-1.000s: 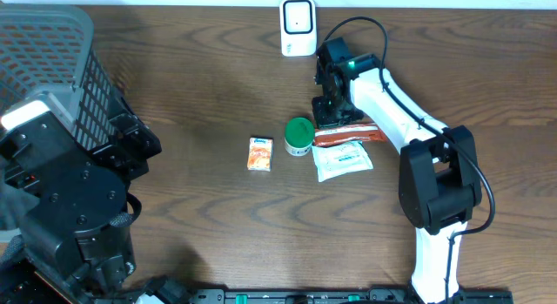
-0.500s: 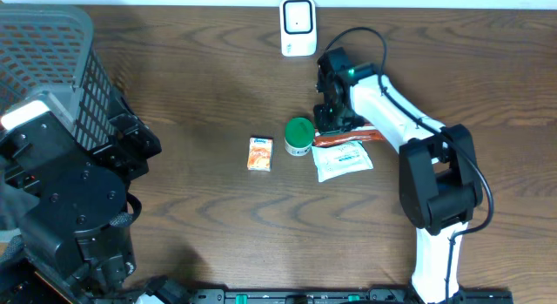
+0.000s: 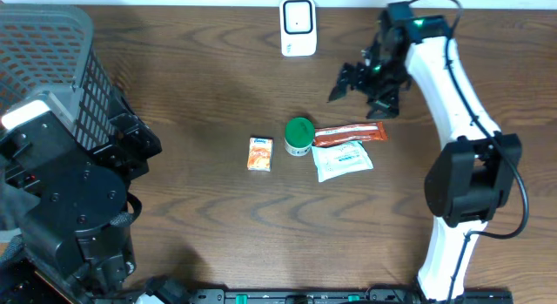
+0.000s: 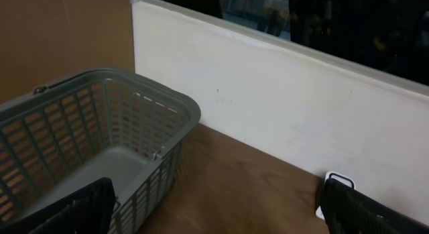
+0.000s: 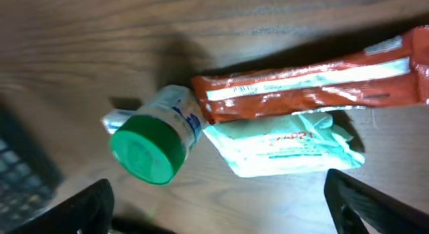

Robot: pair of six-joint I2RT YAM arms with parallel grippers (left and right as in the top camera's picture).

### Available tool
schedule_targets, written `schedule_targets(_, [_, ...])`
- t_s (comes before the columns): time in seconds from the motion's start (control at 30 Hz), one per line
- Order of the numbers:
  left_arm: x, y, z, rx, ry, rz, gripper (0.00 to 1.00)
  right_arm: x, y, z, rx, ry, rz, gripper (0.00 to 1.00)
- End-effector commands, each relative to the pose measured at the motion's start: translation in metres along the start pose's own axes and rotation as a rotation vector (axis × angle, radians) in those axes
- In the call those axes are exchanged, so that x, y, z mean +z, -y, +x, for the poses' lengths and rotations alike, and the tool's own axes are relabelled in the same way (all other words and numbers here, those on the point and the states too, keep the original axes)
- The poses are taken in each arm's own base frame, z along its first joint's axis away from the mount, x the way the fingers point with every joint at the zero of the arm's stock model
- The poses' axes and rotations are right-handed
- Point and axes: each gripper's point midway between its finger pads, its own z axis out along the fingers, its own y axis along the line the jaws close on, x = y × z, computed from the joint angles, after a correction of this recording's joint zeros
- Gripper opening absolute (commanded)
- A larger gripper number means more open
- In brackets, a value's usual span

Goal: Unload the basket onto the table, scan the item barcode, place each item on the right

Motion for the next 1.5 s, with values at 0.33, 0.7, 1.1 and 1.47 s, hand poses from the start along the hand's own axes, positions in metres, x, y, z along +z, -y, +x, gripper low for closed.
schedule_targets(0.33, [0.001,-0.004,-0.002,0.001,0.011,-0.025,0.98,0.022,0.058,0.025,1.035,-0.003,0.229,0.99])
schedule_targets(0.7, [0.001,-0.004,-0.002,0.001,0.011,-0.025,0.98,0.049,0.067,-0.031,1.012,0.166,0.080,0.86])
schedule_targets(1.1, [0.001,-0.004,-0.002,0.001,0.011,-0.025,0.98,0.069,0.069,-0.034,1.078,0.178,0.112,0.86])
schedule_targets(1.47, [0.001,-0.004,-0.002,0.001,0.011,-0.025,0.98,0.117,0.077,-0.032,1.137,0.050,0.121,0.74])
